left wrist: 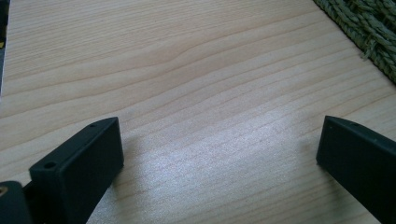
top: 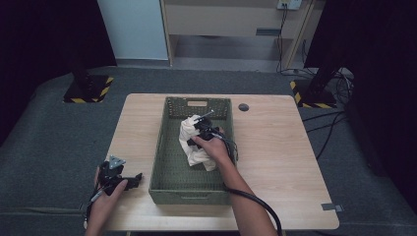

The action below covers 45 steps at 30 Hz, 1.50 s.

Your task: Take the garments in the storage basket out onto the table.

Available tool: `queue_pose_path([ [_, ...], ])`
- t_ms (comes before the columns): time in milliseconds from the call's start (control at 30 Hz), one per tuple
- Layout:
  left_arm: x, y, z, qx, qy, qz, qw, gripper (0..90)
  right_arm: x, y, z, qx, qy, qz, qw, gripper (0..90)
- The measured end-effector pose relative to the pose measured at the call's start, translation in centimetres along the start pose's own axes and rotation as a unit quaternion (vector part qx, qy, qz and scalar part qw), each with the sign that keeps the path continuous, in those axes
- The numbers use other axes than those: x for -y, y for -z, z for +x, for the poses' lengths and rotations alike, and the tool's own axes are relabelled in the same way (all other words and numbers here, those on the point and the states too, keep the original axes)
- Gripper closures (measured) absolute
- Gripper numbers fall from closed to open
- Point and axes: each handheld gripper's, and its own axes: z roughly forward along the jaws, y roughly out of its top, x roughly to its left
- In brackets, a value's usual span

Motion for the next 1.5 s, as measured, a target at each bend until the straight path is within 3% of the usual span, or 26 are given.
queue_pose_path([
  [233,0.0,0.0,0.0,0.000,0.000,0.000,1.0000,0.0,0.0,0.8,0.3,-0.002,0.016,0.004,0.9999,43.2],
  [367,0.0,0.0,0.0,0.000,0.000,0.000,1.0000,0.0,-0.2,1.2,0.4,-0.008,0.014,0.002,0.9999,53.2],
  [733,0.0,0.0,0.0,0.001,-0.001,0.000,1.0000,0.0,-0.6,3.2,1.2,0.010,0.021,-0.030,0.9993,56.1],
  [1500,0.0,0.0,0.0,0.001,-0.001,0.000,1.0000,0.0,-0.4,5.8,1.6,0.017,0.029,-0.047,0.9983,56.3],
])
